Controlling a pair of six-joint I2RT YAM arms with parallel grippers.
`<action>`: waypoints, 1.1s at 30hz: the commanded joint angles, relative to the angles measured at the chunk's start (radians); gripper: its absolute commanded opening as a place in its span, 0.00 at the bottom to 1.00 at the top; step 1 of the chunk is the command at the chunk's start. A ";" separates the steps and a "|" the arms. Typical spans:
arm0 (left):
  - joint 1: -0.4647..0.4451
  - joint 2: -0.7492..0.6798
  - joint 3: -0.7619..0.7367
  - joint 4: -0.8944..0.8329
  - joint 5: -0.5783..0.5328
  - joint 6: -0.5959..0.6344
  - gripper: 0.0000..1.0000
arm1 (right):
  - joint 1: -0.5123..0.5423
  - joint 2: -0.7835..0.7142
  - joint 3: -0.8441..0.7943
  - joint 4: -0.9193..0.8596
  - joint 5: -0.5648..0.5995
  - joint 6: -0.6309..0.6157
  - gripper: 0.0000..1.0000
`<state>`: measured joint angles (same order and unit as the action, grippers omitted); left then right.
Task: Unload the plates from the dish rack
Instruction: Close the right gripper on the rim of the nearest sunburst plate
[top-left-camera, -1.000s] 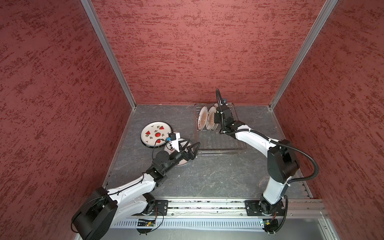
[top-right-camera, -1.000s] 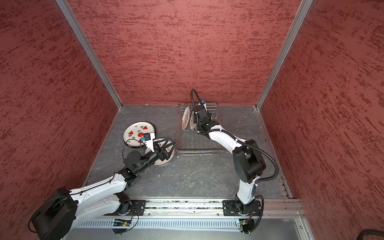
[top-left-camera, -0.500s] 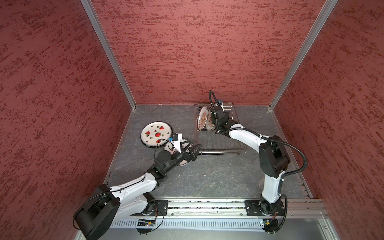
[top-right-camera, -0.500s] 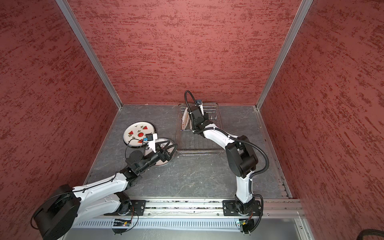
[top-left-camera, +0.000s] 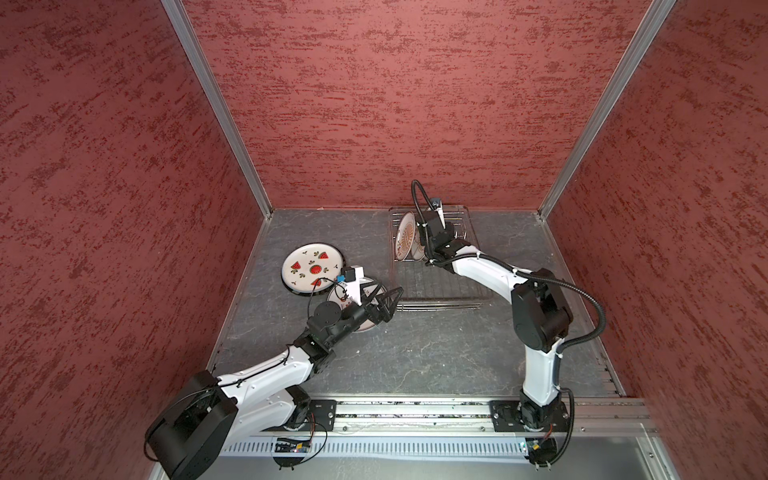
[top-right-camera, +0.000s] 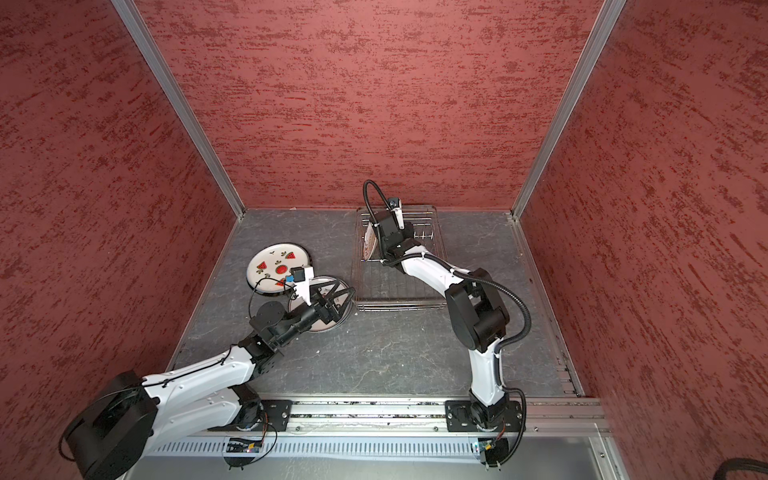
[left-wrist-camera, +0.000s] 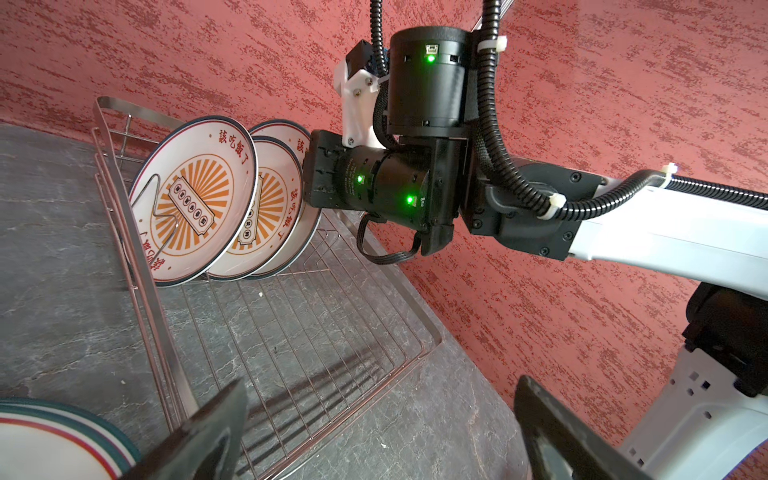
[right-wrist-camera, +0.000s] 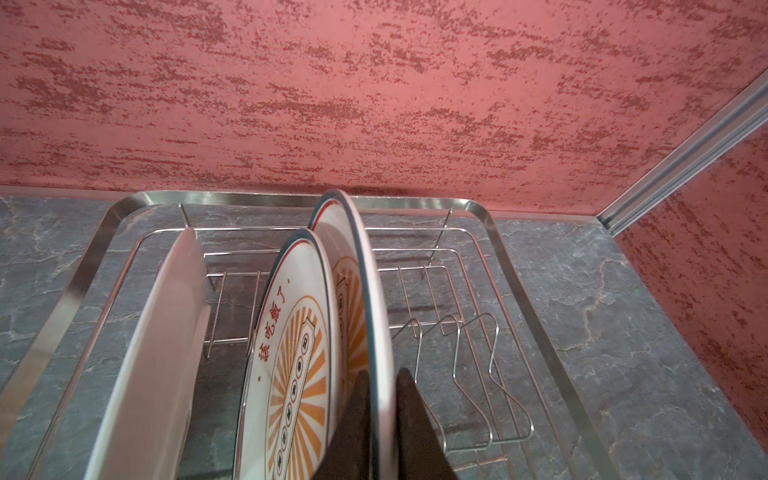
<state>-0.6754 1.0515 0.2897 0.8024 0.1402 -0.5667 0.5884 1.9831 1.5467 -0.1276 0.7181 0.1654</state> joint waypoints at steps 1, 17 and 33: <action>-0.006 -0.017 0.014 -0.013 -0.022 0.027 0.99 | 0.014 0.027 0.033 0.019 0.056 -0.029 0.12; -0.004 -0.012 0.013 -0.026 -0.062 0.030 0.99 | 0.058 0.037 0.076 0.063 0.173 -0.098 0.03; -0.004 -0.012 0.008 -0.034 -0.079 0.030 0.99 | 0.080 -0.031 0.068 0.124 0.299 -0.206 0.00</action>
<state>-0.6754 1.0412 0.2897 0.7773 0.0719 -0.5591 0.6624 2.0174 1.5776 -0.0860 0.9447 -0.0017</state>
